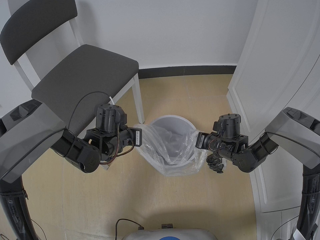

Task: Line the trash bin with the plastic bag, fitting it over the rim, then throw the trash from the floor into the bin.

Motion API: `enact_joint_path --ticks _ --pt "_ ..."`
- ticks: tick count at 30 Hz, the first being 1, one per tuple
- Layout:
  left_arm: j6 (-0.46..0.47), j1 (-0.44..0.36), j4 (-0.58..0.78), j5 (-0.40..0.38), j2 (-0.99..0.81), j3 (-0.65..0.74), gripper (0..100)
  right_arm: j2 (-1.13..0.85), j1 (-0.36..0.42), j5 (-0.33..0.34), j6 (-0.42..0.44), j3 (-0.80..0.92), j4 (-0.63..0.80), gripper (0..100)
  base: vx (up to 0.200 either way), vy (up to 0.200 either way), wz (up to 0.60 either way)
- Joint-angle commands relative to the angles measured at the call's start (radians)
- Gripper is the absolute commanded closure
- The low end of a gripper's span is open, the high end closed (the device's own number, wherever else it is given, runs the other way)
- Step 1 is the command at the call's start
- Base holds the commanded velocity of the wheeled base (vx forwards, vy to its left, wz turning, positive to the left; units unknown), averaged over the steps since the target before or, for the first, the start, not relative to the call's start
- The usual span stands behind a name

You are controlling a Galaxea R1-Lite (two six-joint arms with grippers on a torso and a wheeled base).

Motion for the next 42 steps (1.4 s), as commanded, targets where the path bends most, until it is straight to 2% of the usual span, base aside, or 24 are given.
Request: enact_joint_path --ticks 1,9,16,23,28,35,36,42 --pt "0.005 -0.001 0.006 -0.003 0.007 -0.015 100 -0.039 -0.016 0.001 -0.025 0.027 0.001 100 0.000 0.000 0.00" --pt "0.009 0.001 0.072 0.000 0.010 -0.051 100 -0.040 -0.038 -0.001 -0.101 0.055 0.001 100 0.000 0.000 0.00" --pt "0.078 0.020 0.067 0.004 0.047 -0.055 100 -0.013 -0.055 -0.021 -0.126 0.048 -0.001 100 0.000 0.000 0.00" --pt "0.084 0.020 0.074 0.004 0.052 -0.001 100 -0.007 -0.062 -0.022 -0.167 0.058 0.036 100 0.000 0.000 0.00" --pt "0.108 0.020 0.060 0.006 0.078 0.030 100 -0.003 -0.058 -0.022 -0.167 0.053 0.077 100 0.000 0.000 0.00" --pt "0.108 0.025 0.024 0.043 0.167 -0.021 100 0.049 -0.050 -0.045 -0.158 0.016 0.062 100 0.000 0.000 0.00" --pt "0.107 0.030 -0.014 0.063 0.211 -0.070 100 0.082 -0.047 -0.079 -0.151 -0.021 0.057 100 0.000 0.000 0.00" --pt "0.107 0.053 -0.063 0.090 0.299 -0.202 100 0.153 -0.047 -0.123 -0.106 -0.090 -0.032 100 0.000 0.000 0.00"
